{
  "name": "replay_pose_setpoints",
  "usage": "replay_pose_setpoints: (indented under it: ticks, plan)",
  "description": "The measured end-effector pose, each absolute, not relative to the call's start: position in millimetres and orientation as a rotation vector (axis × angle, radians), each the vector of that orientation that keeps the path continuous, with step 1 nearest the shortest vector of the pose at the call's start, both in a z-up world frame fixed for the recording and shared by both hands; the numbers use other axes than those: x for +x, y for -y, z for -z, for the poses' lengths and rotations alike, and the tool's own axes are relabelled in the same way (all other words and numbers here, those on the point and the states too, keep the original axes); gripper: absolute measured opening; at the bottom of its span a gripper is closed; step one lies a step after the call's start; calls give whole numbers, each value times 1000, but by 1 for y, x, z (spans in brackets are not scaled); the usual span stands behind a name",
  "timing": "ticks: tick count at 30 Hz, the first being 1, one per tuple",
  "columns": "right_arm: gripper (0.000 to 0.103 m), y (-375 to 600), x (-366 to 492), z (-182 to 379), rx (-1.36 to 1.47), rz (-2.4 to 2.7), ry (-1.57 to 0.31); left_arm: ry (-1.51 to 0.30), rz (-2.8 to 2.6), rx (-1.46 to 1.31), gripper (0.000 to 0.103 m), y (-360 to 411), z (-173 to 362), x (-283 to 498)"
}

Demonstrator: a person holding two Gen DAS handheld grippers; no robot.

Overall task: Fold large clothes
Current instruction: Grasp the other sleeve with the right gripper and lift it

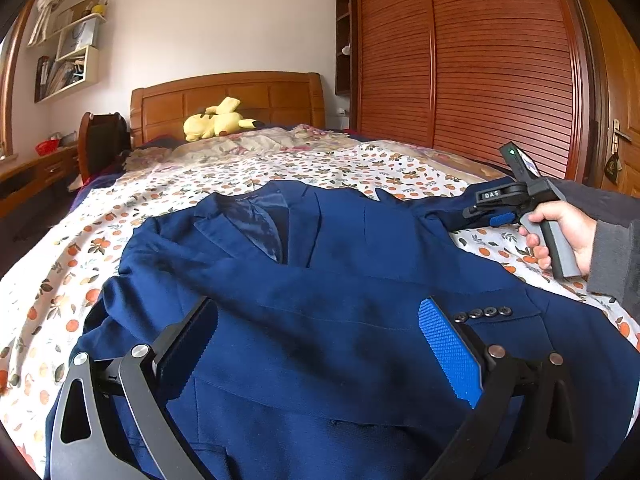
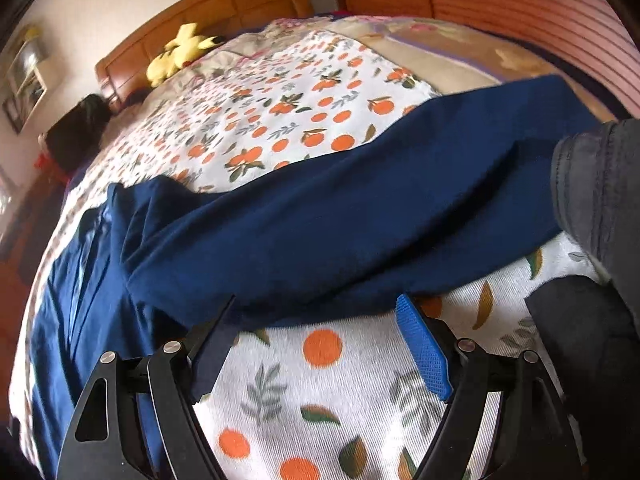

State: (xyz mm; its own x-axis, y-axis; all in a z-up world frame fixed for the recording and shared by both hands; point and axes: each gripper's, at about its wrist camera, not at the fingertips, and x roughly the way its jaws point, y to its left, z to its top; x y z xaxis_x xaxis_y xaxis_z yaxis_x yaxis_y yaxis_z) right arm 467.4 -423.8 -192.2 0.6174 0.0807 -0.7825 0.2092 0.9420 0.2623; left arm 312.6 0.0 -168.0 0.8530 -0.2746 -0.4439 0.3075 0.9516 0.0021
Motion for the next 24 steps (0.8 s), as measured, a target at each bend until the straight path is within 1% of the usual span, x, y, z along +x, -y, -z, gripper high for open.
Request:
replay_pose_setpoints:
  ticks: [1, 2, 3, 5, 6, 7, 8, 10, 15, 18, 24]
  plan:
    - [68, 425, 470, 192, 349, 91, -906, -456, 307, 74, 101, 0, 168, 313]
    - [56, 426, 473, 193, 345, 115, -908, -457, 307, 72, 101, 0, 168, 313]
    - [49, 426, 477, 194, 330, 150, -914, -458, 308, 72, 101, 0, 169, 313]
    - [16, 427, 483, 194, 293, 177, -920, -459, 309, 71, 101, 0, 169, 313]
    - [10, 427, 485, 194, 271, 176, -917, -459, 310, 73, 101, 1, 169, 313]
    - [7, 425, 487, 192, 260, 168, -916, -458, 312, 74, 101, 1, 169, 313]
    - [5, 423, 488, 189, 251, 169, -911, -456, 312, 76, 101, 1, 168, 313]
    - [4, 416, 486, 180, 220, 170, -882, -457, 312, 77, 101, 1, 169, 313]
    - [4, 371, 471, 136, 94, 63, -759, -460, 311, 73, 101, 2, 169, 312]
    - [4, 337, 457, 115, 36, -54, -720, -463, 310, 71, 101, 1, 168, 312]
    - [4, 275, 432, 100, -43, -207, -720, -464, 310, 70, 101, 1, 168, 313]
